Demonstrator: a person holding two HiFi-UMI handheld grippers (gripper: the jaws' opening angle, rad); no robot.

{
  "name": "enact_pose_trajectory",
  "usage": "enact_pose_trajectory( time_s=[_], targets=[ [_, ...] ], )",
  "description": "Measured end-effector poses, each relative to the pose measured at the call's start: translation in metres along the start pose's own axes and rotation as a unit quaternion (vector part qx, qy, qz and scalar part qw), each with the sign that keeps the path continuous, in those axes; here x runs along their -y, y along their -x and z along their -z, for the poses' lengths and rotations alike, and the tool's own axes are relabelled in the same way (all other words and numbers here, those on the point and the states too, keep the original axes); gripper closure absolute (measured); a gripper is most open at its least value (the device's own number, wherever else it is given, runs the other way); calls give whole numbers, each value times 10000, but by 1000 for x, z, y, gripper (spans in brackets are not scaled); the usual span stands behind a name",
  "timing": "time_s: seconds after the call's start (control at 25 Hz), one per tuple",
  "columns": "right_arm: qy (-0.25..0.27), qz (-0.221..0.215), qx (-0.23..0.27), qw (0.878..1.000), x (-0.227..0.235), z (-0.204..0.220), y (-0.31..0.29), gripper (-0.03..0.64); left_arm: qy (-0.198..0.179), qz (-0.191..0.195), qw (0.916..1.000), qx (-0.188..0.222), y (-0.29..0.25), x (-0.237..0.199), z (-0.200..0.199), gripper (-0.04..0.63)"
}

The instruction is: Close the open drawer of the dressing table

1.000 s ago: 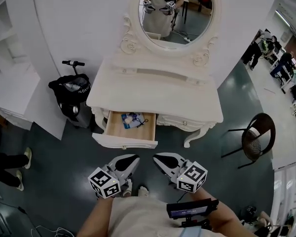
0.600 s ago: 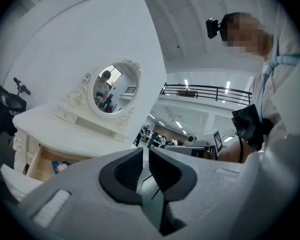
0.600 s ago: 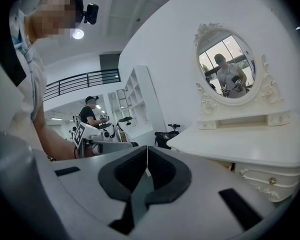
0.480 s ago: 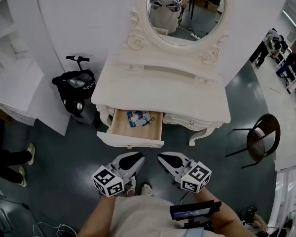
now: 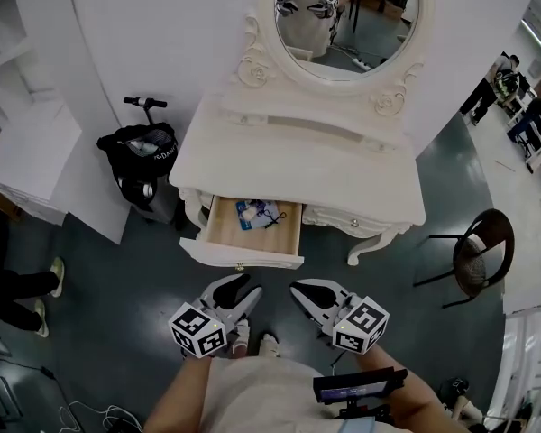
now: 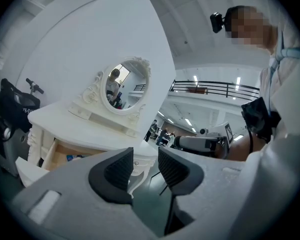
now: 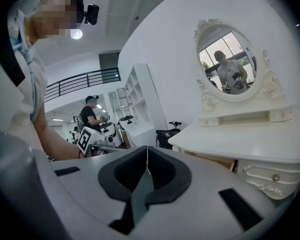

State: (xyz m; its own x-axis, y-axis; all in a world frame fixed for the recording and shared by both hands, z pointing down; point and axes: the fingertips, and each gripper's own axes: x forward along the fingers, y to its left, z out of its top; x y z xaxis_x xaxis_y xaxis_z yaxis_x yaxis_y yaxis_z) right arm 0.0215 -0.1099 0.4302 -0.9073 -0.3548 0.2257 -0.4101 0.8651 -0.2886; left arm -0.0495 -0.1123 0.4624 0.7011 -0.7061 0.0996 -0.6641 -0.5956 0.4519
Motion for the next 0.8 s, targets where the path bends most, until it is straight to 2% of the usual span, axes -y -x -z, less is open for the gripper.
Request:
enact_pose_trajectory(
  time_s=[0.28,0.48,0.8],
  targets=[
    [66,-62,-108,9999,-1,4,-4,600,209,-520,9984,86,3,-28,15,451],
    [165,-43,-307,9994,4,21,-9,600,-386,-935,9949,1,0,-50,40,437],
    [230,85,-292,9993,26,43,-17,600,-850,-1629,9820,-436,-5,-97,97,433]
  ],
)
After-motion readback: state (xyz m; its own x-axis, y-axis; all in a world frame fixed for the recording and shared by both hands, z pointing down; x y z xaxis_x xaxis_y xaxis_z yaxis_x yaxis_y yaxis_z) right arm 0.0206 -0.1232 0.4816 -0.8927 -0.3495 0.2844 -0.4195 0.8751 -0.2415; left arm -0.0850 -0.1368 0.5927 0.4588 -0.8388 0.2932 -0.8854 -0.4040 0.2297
